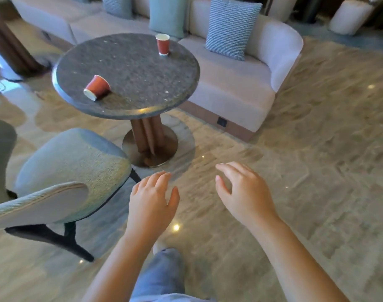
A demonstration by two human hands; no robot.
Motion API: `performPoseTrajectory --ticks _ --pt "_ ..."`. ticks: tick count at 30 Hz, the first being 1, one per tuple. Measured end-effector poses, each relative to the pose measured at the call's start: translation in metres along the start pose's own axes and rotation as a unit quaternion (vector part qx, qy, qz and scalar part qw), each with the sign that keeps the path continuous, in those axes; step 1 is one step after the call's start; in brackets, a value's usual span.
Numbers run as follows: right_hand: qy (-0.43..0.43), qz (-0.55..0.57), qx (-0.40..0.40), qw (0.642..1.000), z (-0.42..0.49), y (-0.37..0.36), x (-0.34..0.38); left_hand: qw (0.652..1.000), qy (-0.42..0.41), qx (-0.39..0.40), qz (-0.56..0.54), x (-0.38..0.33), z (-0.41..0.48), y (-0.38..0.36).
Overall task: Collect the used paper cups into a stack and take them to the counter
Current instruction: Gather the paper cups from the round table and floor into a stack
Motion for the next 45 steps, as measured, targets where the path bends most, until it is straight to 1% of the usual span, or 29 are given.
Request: performPoseTrajectory --ticks 2,11,17,21,26,31,35,38,41,45 --pt "0.018 0.006 0.016 1.0 0.028 -0.014 0.012 1.0 0.021 -0.012 0.002 0.018 0.021 0.002" --pt "0.072 0.015 0.042 0.996 0.174 -0.074 0.071 0.995 0.081 -0.051 -0.015 0.092 0.143 0.028" --pt "0.09 0.03 0.06 0.994 0.236 -0.112 0.089 0.991 0.122 -0.051 0.004 0.127 0.195 0.032" --pt "0.12 0.041 0.073 0.989 0.279 -0.13 0.089 0.988 0.145 -0.056 0.013 0.134 0.228 0.026" --pt "0.162 0.052 0.09 0.981 0.345 -0.153 0.076 0.978 0.181 -0.101 0.02 0.134 0.283 0.014" --pt "0.207 0.052 0.139 0.967 0.418 -0.177 0.06 0.962 0.228 -0.144 0.028 0.135 0.34 0.006" --pt "0.245 0.043 0.162 0.955 0.462 -0.199 0.062 0.952 0.256 -0.165 0.032 0.146 0.37 0.004" --pt "0.262 0.037 0.187 0.946 0.482 -0.221 0.068 0.945 0.276 -0.168 0.044 0.163 0.384 0.003" --pt "0.268 0.023 0.219 0.938 0.495 -0.246 0.075 0.938 0.305 -0.154 0.061 0.187 0.397 0.003" --pt "0.243 0.025 0.232 0.941 0.509 -0.273 0.089 0.935 0.327 -0.115 0.072 0.228 0.413 -0.001"
Point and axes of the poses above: each hand's wrist, its own z-axis towards the middle knuckle, its own y-axis out of the back of the hand, x = y × z, the point moved 3 cm from there along z, towards the middle knuckle, and after that the axes turned 3 degrees about -x, right-handed, at the moved point
